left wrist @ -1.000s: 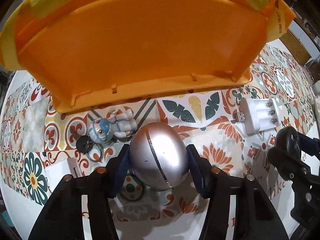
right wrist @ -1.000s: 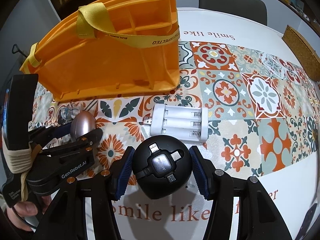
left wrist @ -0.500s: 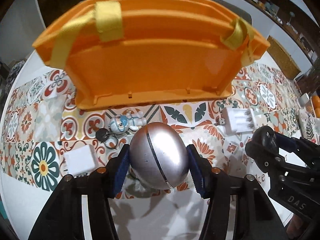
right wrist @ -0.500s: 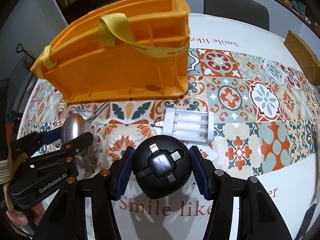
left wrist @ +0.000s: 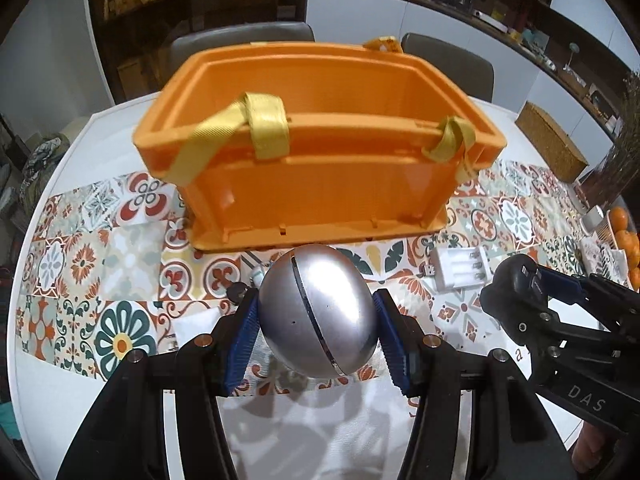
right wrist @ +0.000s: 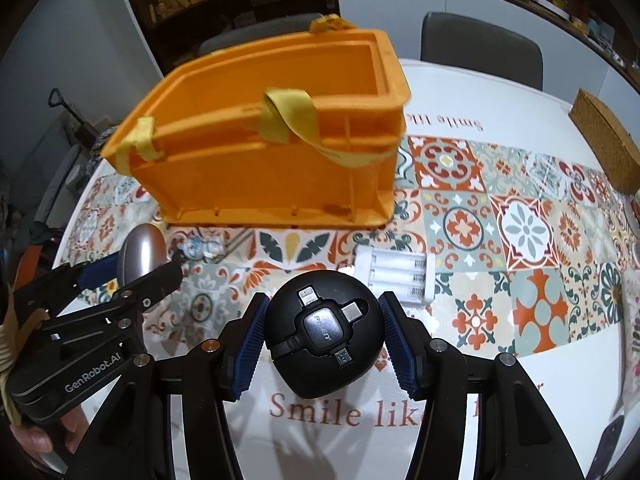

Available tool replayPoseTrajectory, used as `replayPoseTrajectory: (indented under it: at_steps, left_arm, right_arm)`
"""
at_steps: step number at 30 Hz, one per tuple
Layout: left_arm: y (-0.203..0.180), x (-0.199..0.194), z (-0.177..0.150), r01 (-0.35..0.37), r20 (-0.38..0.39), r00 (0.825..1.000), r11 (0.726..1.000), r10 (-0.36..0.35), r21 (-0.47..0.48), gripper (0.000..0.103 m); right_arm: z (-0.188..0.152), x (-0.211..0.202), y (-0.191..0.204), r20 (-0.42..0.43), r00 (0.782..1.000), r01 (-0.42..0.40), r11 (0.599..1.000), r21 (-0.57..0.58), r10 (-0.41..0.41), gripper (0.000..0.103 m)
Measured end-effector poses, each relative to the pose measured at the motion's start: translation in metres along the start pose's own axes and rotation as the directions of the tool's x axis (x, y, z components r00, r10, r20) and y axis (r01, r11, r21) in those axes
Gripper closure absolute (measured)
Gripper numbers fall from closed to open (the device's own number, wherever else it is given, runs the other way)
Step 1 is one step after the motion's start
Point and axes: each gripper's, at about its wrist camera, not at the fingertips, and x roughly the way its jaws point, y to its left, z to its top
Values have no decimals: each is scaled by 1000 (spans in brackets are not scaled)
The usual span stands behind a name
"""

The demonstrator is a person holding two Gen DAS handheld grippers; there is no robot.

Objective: Organize rigid objects
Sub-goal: 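Lift and carry the speaker and cable reel toward the orange crate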

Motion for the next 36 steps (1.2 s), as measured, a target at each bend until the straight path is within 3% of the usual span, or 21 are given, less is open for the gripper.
replayPoseTrajectory:
  at_steps: [21,36]
  left_arm:
    - [18,-53,37,-23,163,986,1000,25,-10,47]
    - [22,-68,75,-33,224,974,999,31,6,47]
  right_arm:
    - [32,-37,28,131,991,-34,998,-47,40,47]
    - [72,-50,37,215,975,-39,997,-61,51,47]
